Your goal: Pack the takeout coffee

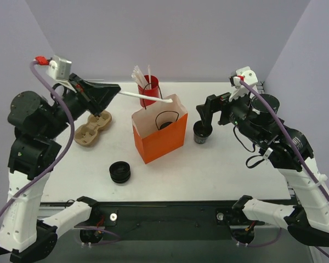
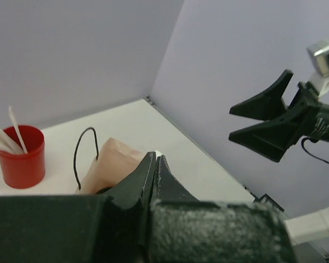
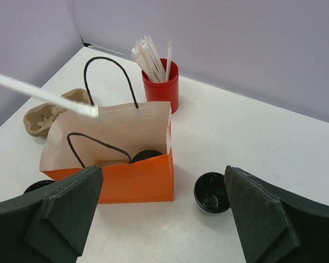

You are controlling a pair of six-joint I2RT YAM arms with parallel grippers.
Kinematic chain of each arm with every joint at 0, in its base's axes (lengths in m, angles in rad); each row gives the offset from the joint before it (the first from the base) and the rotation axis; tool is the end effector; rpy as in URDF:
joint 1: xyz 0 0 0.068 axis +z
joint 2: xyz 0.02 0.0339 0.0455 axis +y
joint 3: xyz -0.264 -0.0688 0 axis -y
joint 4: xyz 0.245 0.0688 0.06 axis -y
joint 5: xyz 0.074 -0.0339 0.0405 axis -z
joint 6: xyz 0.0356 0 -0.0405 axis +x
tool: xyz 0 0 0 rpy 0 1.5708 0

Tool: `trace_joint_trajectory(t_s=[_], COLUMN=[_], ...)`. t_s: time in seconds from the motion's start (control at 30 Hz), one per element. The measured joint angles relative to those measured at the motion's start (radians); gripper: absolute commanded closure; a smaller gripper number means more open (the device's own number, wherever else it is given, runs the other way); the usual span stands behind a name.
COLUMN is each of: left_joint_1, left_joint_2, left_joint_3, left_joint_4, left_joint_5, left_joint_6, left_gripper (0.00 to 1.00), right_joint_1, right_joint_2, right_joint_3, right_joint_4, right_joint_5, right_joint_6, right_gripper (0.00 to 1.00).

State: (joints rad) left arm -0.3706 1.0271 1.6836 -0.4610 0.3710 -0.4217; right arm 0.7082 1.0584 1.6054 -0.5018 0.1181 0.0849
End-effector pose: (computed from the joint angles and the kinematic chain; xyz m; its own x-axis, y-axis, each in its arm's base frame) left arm 0.1314 -0.0649 0.5573 -0.1086 -0.3670 -0.9238 0.6845 0.6463 -0.3373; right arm 0.1378 0.1125 0.5272 -0.0130 0.0997 -0.9949 -0.5574 0.8253 0.0900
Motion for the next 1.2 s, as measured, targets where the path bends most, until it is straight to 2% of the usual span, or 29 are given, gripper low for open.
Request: trace_joint_trajectory(t_s=[0.13, 0.47, 0.63, 0.7, 0.73, 0.77, 0.87, 0.9, 1.0, 1.2], left_joint_1=[0.000, 0.000, -0.002, -0.010, -0.018, -0.028, -0.053, -0.059, -0.062, -0.062], left_joint_2=[0.000, 0.059, 0.055, 0.084, 0.107, 0.125, 0.160, 0.164, 0.160, 0.158], left_joint_3=[-0.118, -0.179, -0.313, -0.329, -0.329, -0.329, -0.329, -0.329, -0.325, -0.243], left_joint_4=[0.013, 0.028, 0.060, 0.040, 0.025, 0.012, -0.031, -0.045, -0.064, -0.119], left_joint_5=[0.029, -0.003, -0.011, -0.011, -0.011, -0.012, -0.015, -0.019, -0.029, -0.050], left_joint_6=[-0.021, 0.007, 0.008, 0.013, 0.018, 0.024, 0.046, 0.045, 0.059, 0.073], left_gripper=[1.00, 1.00, 1.00, 0.91, 0.81, 0.64, 0.37, 0.24, 0.08, 0.04], right_joint_1=[0.000, 0.000, 0.000, 0.000, 0.000, 0.000, 0.000, 0.000, 0.000, 0.000], right_joint_2=[0.018, 0.006, 0.000, 0.000, 0.000, 0.000, 0.000, 0.000, 0.002, 0.018], right_joint_3=[0.009, 0.009, 0.009, 0.008, 0.006, 0.004, -0.002, -0.002, 0.000, 0.027], right_joint_4=[0.000, -0.005, -0.051, -0.088, -0.113, -0.132, -0.191, -0.212, -0.266, -0.326], right_joint_5=[0.009, 0.008, 0.000, -0.006, -0.006, -0.006, 0.003, 0.010, 0.036, 0.082], right_joint_6=[-0.001, 0.024, 0.112, 0.168, 0.202, 0.229, 0.288, 0.304, 0.339, 0.372], right_gripper=[0.00, 0.00, 0.00, 0.00, 0.00, 0.00, 0.00, 0.00, 0.00, 0.00])
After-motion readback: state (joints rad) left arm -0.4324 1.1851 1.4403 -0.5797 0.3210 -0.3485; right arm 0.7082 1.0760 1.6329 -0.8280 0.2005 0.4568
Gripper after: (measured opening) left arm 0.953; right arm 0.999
